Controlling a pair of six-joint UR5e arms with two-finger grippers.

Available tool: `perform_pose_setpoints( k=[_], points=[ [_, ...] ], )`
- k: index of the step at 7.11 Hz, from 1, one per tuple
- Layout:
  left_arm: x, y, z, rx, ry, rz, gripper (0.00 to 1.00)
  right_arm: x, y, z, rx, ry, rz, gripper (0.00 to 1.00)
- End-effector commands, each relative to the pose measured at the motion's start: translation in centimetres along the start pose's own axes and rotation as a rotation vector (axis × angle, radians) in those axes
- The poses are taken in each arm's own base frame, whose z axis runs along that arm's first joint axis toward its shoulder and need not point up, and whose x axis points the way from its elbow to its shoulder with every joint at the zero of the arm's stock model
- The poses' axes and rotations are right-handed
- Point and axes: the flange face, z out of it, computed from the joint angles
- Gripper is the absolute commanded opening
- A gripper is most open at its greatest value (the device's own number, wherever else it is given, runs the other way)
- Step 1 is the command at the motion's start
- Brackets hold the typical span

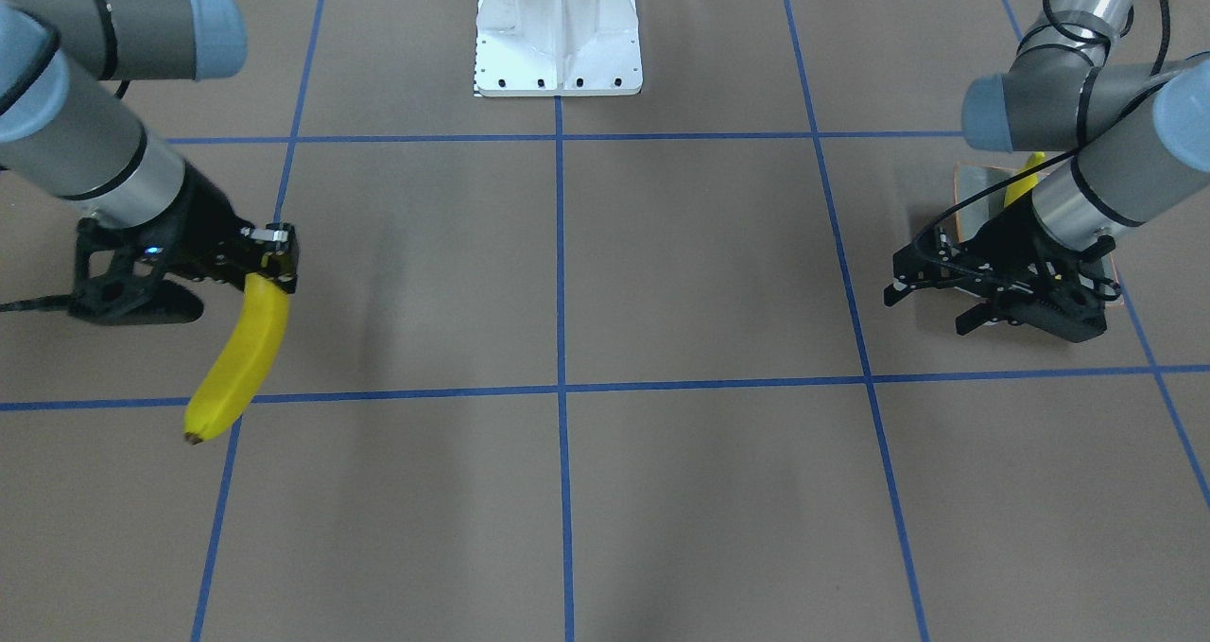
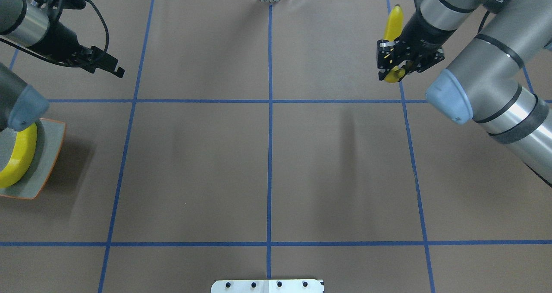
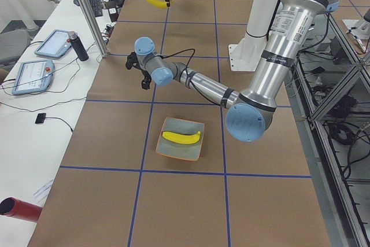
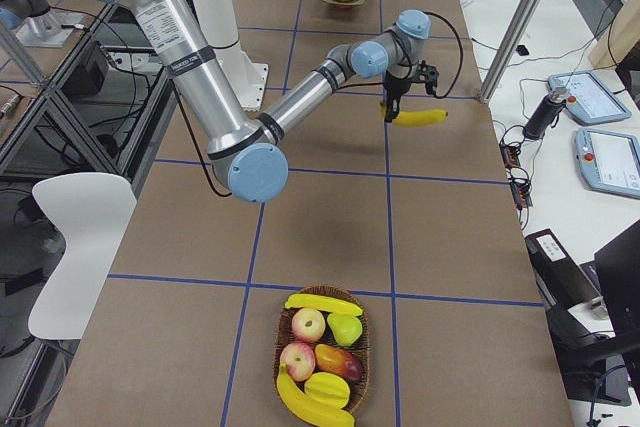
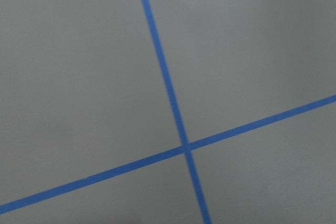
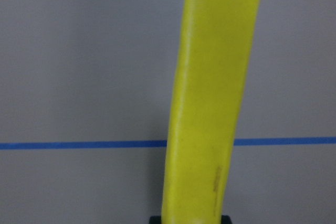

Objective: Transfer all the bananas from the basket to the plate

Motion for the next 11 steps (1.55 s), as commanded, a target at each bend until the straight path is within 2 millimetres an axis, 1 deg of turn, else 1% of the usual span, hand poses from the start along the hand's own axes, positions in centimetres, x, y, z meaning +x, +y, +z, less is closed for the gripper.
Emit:
perform_pose_setpoints(
  k=[1, 2, 3, 4, 5, 6, 7, 8, 9, 10, 11],
  points=[
    [4.0, 0.6, 2.0, 0.078, 0.157, -0.033, 1.0, -7.8, 5.1, 1.1, -0.042, -0.155, -0.063, 0.0],
    [6.8, 0.9, 2.0, 0.094, 0.235, -0.079, 1.0, -10.1, 7.1, 2.7, -0.057, -0.211, -0.078, 0.0],
    [9.9, 1.1, 2.5, 0.097, 0.305, -0.099, 1.0, -11.3, 8.5, 3.5, -0.072, -0.234, -0.068, 0.0],
    [12.6, 1.0, 2.7, 0.115, 0.356, -0.099, 1.0, -13.0, 9.5, 3.8, -0.086, -0.244, -0.089, 0.0],
    [16.5, 2.3, 4.4, 0.154, 0.426, -0.114, 1.0, -14.0, 10.2, 3.9, -0.093, -0.252, -0.101, 0.0],
    [20.3, 5.2, 6.9, 0.226, 0.54, -0.167, 1.0, -14.7, 10.5, 3.8, -0.099, -0.256, -0.081, 0.0],
    [23.4, 7.1, 8.6, 0.261, 0.609, -0.204, 1.0, -14.8, 10.7, 4.0, -0.104, -0.256, -0.084, 0.0],
    [25.1, 6.9, 8.8, 0.275, 0.627, -0.204, 1.0, -15.0, 11.0, 4.2, -0.108, -0.256, -0.087, 0.0],
    [25.5, 6.6, 8.8, 0.275, 0.632, -0.205, 1.0, -15.3, 11.6, 5.2, -0.114, -0.247, -0.092, 0.0],
    [27.1, 5.9, 8.3, 0.269, 0.66, -0.236, 1.0, -15.6, 12.2, 5.7, -0.125, -0.246, -0.099, 0.0],
    [28.1, 4.7, 8.6, 0.297, 0.665, -0.252, 1.0, -15.7, 12.4, 5.8, -0.128, -0.247, -0.101, 0.0]
  ],
)
